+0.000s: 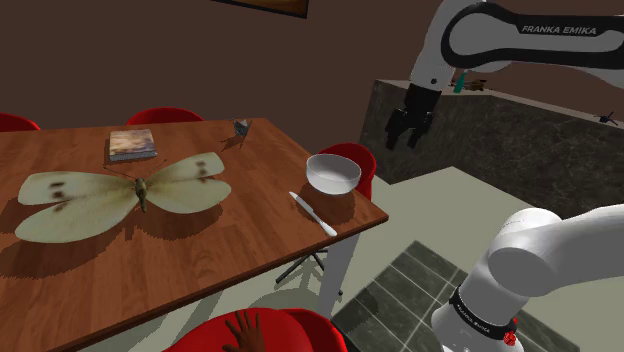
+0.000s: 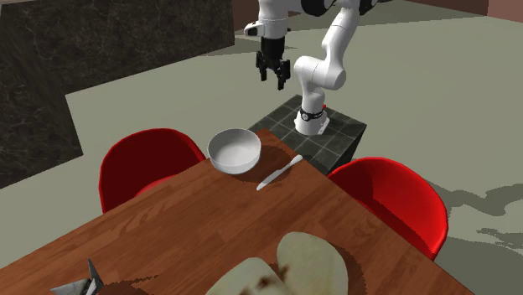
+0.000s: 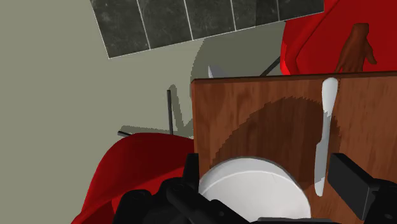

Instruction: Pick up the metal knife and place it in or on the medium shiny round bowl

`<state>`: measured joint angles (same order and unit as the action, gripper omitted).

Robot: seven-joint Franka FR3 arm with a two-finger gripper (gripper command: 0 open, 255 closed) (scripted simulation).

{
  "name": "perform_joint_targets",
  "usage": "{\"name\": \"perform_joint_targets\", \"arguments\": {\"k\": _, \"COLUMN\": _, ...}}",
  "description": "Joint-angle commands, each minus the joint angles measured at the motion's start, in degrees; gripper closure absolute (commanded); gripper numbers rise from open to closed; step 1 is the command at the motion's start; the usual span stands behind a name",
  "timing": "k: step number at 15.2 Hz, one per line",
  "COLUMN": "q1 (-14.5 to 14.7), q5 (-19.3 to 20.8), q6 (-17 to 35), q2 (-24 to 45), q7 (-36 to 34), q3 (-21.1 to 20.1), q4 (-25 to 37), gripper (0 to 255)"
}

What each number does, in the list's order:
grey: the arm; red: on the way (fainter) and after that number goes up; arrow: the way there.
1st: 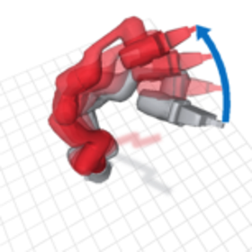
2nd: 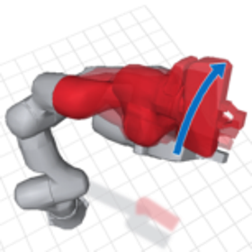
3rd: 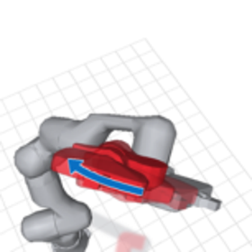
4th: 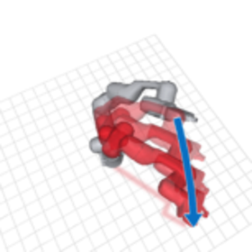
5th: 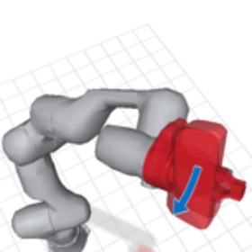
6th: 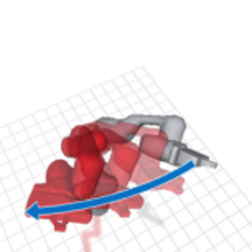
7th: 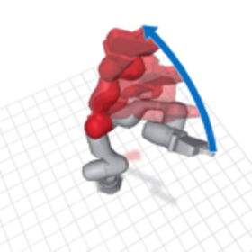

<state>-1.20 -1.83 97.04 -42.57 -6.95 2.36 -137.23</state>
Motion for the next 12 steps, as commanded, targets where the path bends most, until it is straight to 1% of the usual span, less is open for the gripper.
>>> {"name": "perform_joint_targets", "arguments": {"k": 1, "q1": 0.0, "q5": 0.0, "q6": 0.0, "q2": 0.0, "q7": 0.0, "q3": 0.0, "q4": 0.0, "gripper": 0}}
{"name": "perform_joint_targets", "arguments": {"k": 7, "q1": 2.08, "q5": -1.63, "q6": 9.22, "q2": 8.14, "q7": -4.18, "q3": -4.84, "q4": -1.72, "gripper": 0}}
{"name": "perform_joint_targets", "arguments": {"k": 12, "q1": 3.48, "q5": -2.05, "q6": 16.52, "q2": 16.67, "q7": -7.81, "q3": -8.7, "q4": -1.1, "gripper": 0}}
